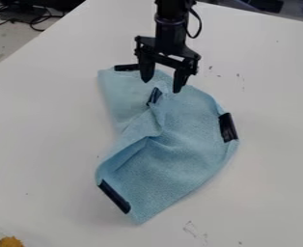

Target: Fold the cloth from bottom left to top right

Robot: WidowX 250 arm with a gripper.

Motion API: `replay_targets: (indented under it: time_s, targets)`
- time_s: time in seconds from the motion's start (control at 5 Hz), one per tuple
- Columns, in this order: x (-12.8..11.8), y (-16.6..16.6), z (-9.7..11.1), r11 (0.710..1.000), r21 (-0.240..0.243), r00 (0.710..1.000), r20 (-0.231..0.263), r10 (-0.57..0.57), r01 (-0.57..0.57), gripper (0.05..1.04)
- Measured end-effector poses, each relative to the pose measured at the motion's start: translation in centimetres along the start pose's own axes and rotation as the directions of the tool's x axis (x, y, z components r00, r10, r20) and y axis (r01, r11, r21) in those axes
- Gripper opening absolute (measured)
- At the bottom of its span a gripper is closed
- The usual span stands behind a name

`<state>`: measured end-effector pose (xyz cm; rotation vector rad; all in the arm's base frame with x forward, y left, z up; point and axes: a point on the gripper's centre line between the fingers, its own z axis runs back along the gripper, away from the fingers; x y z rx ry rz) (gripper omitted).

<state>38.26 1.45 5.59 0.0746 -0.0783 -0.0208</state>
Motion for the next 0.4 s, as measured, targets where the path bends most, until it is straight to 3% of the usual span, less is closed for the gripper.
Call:
replay_targets:
  time_s: [0.2, 0.4]
  targets:
    - [-0.61, -0.53, 0.69, 0.998, -0.01, 0.995, 0.08, 0.058, -0.057, 1.001]
    - [-1.13, -1.16, 0.34, 0.996, -0.041, 0.991, 0.105, 0.087, -0.083, 1.001]
